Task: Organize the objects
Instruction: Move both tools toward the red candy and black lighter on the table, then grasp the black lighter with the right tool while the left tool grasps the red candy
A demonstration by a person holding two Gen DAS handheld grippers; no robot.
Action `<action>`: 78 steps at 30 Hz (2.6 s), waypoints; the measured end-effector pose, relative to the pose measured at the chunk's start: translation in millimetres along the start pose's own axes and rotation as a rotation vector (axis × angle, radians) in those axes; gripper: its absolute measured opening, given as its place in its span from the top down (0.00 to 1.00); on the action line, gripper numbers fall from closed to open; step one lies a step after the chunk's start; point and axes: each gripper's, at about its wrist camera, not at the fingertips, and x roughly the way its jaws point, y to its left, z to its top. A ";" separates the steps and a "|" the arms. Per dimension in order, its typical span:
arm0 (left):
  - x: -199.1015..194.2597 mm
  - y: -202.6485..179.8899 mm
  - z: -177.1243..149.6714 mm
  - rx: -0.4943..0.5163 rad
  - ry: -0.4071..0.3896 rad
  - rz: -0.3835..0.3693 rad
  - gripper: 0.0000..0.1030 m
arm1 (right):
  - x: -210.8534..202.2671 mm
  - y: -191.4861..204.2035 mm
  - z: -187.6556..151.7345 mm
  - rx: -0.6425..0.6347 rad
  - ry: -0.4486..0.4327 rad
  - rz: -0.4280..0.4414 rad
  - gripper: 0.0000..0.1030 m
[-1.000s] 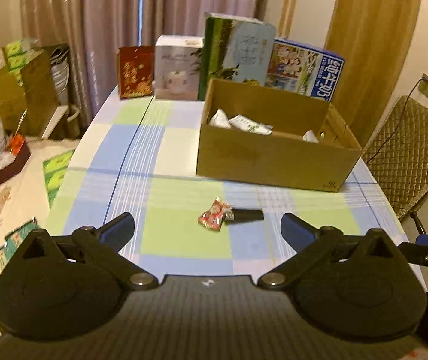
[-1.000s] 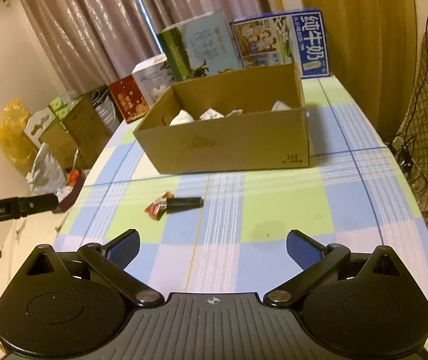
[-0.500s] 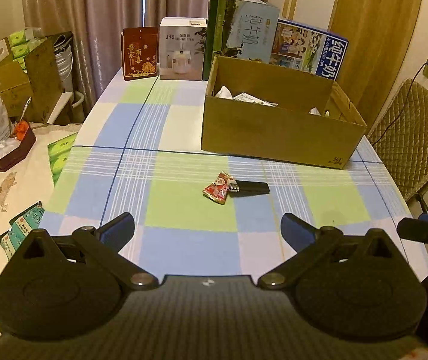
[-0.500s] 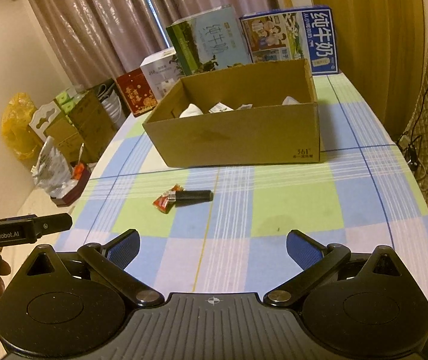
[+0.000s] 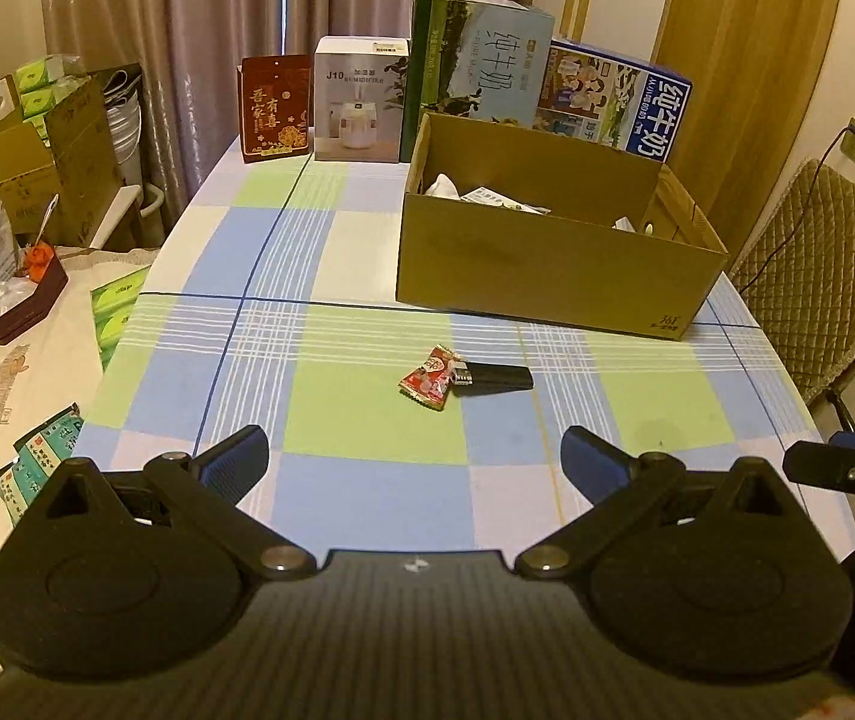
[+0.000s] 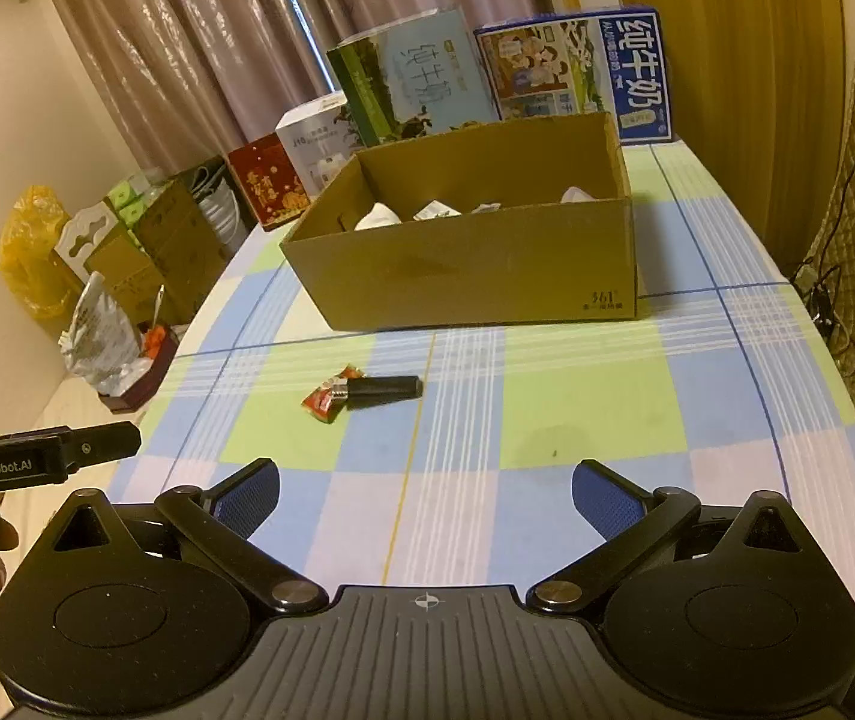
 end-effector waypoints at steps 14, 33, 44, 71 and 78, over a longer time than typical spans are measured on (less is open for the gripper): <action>4.6 -4.3 -1.8 0.019 0.006 -0.003 0.01 | 3.2 -3.0 -3.9 0.014 0.009 -0.010 0.02; 47.4 29.4 -0.1 0.022 0.036 0.046 0.01 | 51.1 10.9 6.3 -0.039 -0.007 -0.024 0.02; 98.4 42.3 5.6 0.058 0.010 0.039 0.01 | 109.4 18.1 16.1 -0.076 0.019 -0.017 0.02; 207.8 83.0 12.2 0.010 0.082 0.002 0.01 | 258.4 22.8 34.0 -0.103 0.093 0.060 0.02; 211.6 89.3 10.9 0.009 0.094 0.019 0.01 | 273.7 31.1 32.4 -0.130 0.098 0.031 0.05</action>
